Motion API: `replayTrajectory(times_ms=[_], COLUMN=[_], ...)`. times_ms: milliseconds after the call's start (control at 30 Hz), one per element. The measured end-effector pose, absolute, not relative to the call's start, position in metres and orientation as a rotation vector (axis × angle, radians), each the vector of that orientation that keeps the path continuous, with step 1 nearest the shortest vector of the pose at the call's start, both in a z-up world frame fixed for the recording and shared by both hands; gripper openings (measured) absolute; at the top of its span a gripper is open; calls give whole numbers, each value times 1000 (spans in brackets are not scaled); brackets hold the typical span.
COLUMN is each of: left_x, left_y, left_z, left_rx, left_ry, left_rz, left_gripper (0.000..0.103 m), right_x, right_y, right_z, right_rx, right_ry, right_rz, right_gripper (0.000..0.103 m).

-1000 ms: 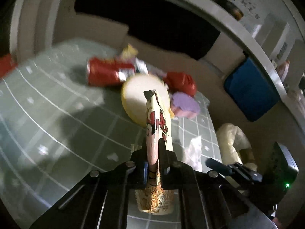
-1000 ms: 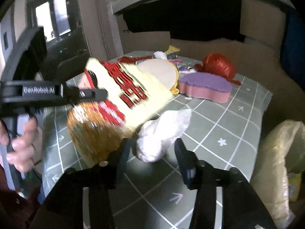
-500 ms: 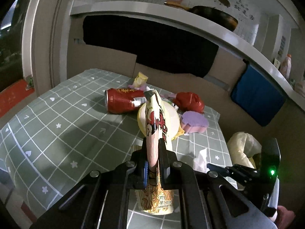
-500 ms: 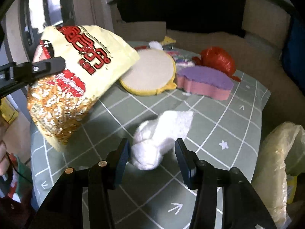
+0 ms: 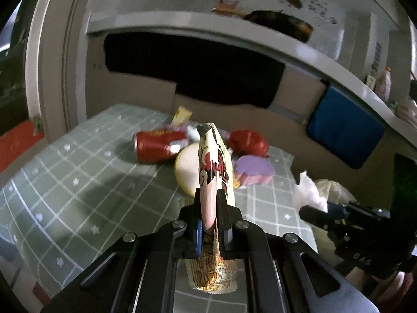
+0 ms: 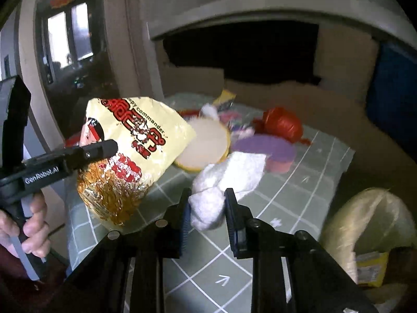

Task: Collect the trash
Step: 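Grasp the white tissue with the right tool while the left tool holds the snack bag, then carry the snack bag and tissue to the bin and release both tools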

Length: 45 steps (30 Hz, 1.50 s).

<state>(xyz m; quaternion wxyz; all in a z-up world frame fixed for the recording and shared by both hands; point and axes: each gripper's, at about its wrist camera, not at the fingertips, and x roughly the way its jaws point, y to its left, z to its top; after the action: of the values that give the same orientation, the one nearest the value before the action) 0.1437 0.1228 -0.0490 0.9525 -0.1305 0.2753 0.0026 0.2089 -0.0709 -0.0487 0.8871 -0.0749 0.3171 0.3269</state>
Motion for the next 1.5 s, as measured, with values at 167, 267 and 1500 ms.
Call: replayTrajectory(times_ms=[167,267,1500], left_x=[140,138,211], left_y=[96,82,-100], left_z=[-17,0,-8], left_rx=[-202,-174,-101], left_ry=[493,458,501], left_rz=[-16,-34,-356], left_gripper=[9,9,9], right_x=[197,192,198], right_y=[-92,-108,-275], right_z=[-19,-3,8], right_rx=[-168,-151,-12], right_ry=[562,518,436], right_rz=[641,622,309], right_gripper=[23,23,24])
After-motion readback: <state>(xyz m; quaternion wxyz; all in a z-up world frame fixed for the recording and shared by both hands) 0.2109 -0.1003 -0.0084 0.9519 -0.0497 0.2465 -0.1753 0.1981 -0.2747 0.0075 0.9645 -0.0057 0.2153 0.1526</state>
